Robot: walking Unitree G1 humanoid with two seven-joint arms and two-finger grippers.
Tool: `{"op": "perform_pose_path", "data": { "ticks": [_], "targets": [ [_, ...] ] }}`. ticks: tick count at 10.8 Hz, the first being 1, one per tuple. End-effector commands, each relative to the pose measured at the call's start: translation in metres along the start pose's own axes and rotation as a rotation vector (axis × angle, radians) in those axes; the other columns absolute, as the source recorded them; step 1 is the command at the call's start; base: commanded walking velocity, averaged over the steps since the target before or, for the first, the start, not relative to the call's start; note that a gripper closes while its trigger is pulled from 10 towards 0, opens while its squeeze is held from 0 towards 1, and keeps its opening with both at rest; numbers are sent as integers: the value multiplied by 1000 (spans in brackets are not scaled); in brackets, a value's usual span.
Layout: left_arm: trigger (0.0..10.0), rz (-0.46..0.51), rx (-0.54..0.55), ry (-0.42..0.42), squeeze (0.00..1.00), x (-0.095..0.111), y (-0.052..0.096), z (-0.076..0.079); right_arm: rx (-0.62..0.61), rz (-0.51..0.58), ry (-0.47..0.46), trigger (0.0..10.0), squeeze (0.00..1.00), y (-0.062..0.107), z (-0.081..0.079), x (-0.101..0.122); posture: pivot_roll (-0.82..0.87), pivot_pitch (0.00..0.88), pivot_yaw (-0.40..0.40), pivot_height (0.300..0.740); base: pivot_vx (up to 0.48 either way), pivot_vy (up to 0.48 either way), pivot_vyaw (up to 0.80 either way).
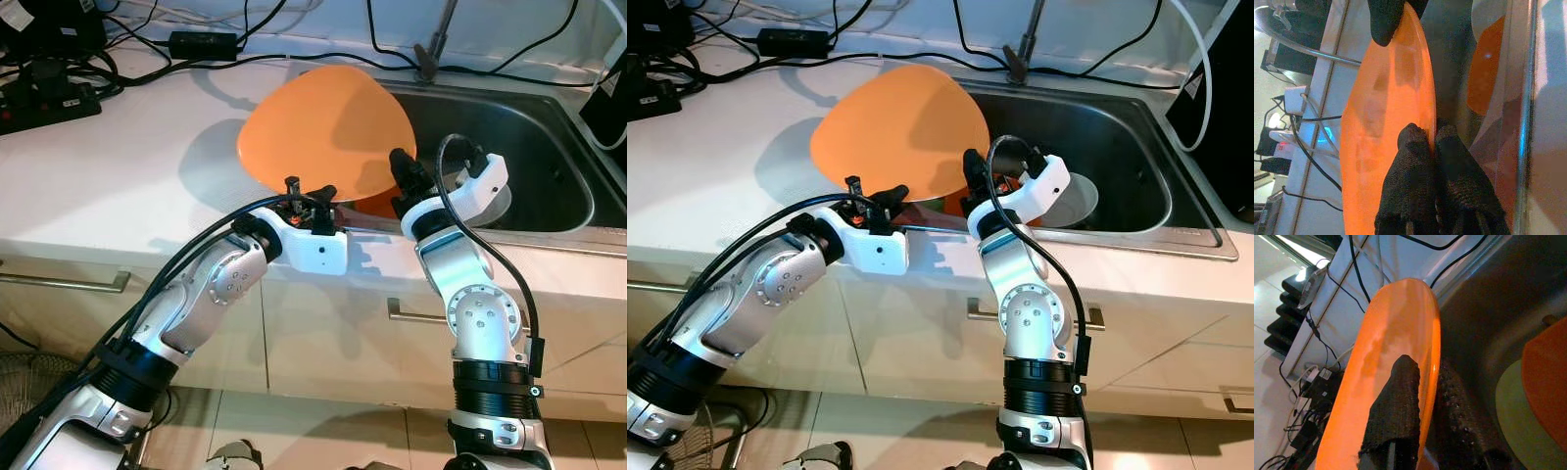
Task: Kitchen organization
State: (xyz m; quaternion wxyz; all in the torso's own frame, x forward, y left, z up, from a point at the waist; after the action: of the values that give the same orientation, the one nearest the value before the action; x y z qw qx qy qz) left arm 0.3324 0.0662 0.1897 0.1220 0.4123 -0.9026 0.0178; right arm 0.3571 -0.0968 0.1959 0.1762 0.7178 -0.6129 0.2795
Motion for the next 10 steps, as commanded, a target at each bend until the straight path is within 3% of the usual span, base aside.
{"op": "perform_pose_path", "data": {
  "ticks": [1,3,4,9,10],
  "targets": [
    [10000,10,-7,11,0,2,-2,3,43,-32,-44,0,0,-4,-17,-13,61,94,-79,740,0,0,0],
    [10000,-4,17,9,0,-1,-2,-1,38,-35,-53,0,0,-4,-16,-13,62,99,-81,740,0,0,0],
    [10000,-6,28,24,1000,-1,-1,-3,29,-36,-63,0,0,-4,-14,-13,62,99,-81,740,0,0,0],
    [10000,-10,49,7,1000,-2,-2,-7,-27,-10,-101,0,0,-6,-6,-9,63,102,-79,740,0,0,0],
    [10000,-13,49,4,318,-3,-2,-7,-40,-3,-110,0,0,-7,-4,-8,63,102,-79,740,0,0,0]
  ]
}}
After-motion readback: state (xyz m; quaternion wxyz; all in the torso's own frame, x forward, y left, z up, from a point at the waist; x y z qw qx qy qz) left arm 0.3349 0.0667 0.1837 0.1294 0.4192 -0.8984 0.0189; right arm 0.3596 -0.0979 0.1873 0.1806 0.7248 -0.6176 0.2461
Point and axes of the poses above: a point about 5 cm out from each wrist's last joint towards the gripper, its own y axis pointing back from the gripper into the wrist, its own x axis along the axis of the wrist's last joint, z = x × y, the point moved 3 cm from there along -y, pointing out of the wrist towards the gripper, and after that the axes turned 4 degrees about y, right-handed, at the moved point
